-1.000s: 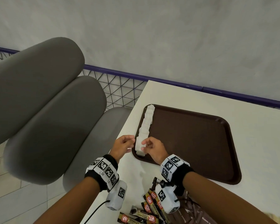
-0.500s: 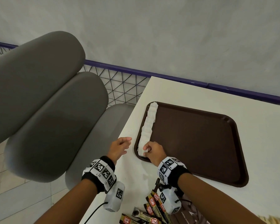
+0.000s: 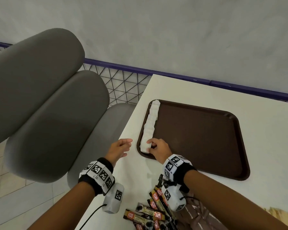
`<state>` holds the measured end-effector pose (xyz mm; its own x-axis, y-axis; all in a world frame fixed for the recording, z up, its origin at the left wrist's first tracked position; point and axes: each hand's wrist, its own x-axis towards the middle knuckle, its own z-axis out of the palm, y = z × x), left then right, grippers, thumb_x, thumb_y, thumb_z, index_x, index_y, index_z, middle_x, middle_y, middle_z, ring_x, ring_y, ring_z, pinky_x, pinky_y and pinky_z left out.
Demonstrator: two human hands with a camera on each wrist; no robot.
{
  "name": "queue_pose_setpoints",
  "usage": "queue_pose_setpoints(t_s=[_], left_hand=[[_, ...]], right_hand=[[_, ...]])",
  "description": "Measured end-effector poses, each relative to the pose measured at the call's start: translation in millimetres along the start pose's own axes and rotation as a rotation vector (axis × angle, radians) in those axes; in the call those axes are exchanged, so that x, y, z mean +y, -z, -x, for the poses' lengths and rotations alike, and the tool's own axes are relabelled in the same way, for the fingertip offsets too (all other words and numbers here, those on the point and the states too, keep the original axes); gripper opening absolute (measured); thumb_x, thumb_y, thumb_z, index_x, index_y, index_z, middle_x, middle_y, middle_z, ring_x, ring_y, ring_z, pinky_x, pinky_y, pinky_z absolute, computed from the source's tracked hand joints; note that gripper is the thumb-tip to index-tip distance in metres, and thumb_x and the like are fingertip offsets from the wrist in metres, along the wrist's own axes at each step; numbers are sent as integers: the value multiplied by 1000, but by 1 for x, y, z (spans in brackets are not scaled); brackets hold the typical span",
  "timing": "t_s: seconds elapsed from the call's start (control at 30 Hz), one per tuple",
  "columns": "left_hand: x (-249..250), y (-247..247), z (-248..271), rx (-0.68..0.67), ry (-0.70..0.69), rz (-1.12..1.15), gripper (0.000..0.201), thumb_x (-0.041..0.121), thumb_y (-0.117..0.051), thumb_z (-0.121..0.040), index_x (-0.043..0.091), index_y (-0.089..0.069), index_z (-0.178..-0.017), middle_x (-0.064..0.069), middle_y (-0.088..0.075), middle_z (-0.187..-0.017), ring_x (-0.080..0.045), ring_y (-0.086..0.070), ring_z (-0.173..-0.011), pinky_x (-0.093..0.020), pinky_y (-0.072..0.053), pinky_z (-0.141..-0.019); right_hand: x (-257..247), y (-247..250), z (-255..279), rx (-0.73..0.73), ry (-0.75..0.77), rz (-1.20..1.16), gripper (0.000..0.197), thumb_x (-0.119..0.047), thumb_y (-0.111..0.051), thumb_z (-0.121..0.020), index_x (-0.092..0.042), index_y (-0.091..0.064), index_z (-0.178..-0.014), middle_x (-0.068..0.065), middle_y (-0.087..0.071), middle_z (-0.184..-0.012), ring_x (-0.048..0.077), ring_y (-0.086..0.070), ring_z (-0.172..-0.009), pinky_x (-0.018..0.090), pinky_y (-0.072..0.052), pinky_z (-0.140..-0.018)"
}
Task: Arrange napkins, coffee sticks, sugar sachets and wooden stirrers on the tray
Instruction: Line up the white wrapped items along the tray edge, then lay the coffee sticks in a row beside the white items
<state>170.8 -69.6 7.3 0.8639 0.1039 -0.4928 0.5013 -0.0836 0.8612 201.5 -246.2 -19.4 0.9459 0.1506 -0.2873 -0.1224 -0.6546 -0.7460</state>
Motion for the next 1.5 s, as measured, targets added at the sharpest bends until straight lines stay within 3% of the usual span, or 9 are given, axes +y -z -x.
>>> queue_pose_setpoints(t_s=[0.23, 0.33, 0.43, 0.53, 0.8, 1.1, 1.23, 1.4, 1.5], left_hand=[[-22, 11, 32, -232, 28, -152, 50, 41, -65, -58, 20, -64, -103, -4, -62, -106, -18, -58, -94, -26, -47, -78], [-33, 13, 47, -386, 60, -300, 38, 29, -62, -66, 21, -63, -103, -4, -62, -105, -17, -60, -91, -24, -49, -75], [-44, 10, 63, -516, -5, -544, 22, 18, -69, -80, 22, -62, -100, 3, -60, -105, -13, -60, -86, -18, -49, -68], [-55, 5, 82, -578, -155, -815, 33, 20, -73, -80, 26, -56, -109, 6, -55, -108, -5, -55, -85, -7, -44, -69], [-80, -2, 119, -623, -226, -1173, 88, 24, -83, -66, 23, -29, -136, 2, -38, -129, -12, -41, -114, -25, -40, -98], [-88, -8, 131, -524, -301, -1069, 75, 22, -72, -80, 26, -25, -138, 2, -42, -131, -7, -43, -104, -22, -42, -93], [-86, -8, 131, -489, -337, -1018, 70, 21, -69, -82, 25, -26, -137, 3, -41, -127, -6, -42, -100, -18, -41, -88], [-89, -6, 132, -514, -434, -1174, 94, 39, -79, -69, 29, -21, -142, 6, -25, -144, -12, -29, -129, -27, -39, -103], [-92, -11, 130, -531, -539, -1312, 97, 45, -80, -64, 28, -23, -141, 4, -22, -147, -15, -26, -130, -27, -32, -107]], right_hand=[[25, 48, 43, -49, 9, -91, 26, -5, -63, -84, -9, -61, -109, 4, -55, -93, 12, -50, -83, 13, -39, -71], [42, 65, 68, -101, -18, -69, 26, -3, -63, -83, -3, -60, -108, 2, -56, -89, 12, -50, -82, 3, -38, -64], [50, 74, 92, -178, -32, 31, 29, -6, -64, -83, -4, -59, -112, 0, -56, -90, 13, -51, -85, 11, -40, -71], [47, 73, 115, -279, 7, 184, 33, -9, -62, -85, -8, -57, -117, 5, -57, -104, 13, -52, -84, 13, -40, -68], [33, 30, 158, -486, 92, 636, 79, -47, -58, -84, -10, -21, -144, 9, -30, -142, 24, -30, -132, 39, -31, -109], [28, -4, 164, -481, 126, 506, 70, -36, -58, -87, -10, -24, -142, 9, -33, -132, 24, -33, -126, 40, -34, -106], [26, 4, 155, -277, 161, 428, 56, -17, -53, -89, -11, -29, -139, 8, -34, -131, 22, -32, -125, 33, -33, -106], [36, 22, 137, -246, -16, 675, 62, -25, -59, -83, -12, -29, -137, 12, -33, -133, 28, -31, -123, 38, -39, -97], [34, 15, 135, -278, -44, 632, 58, -28, -55, -87, -11, -31, -136, 13, -32, -132, 29, -32, -123, 38, -35, -98]])
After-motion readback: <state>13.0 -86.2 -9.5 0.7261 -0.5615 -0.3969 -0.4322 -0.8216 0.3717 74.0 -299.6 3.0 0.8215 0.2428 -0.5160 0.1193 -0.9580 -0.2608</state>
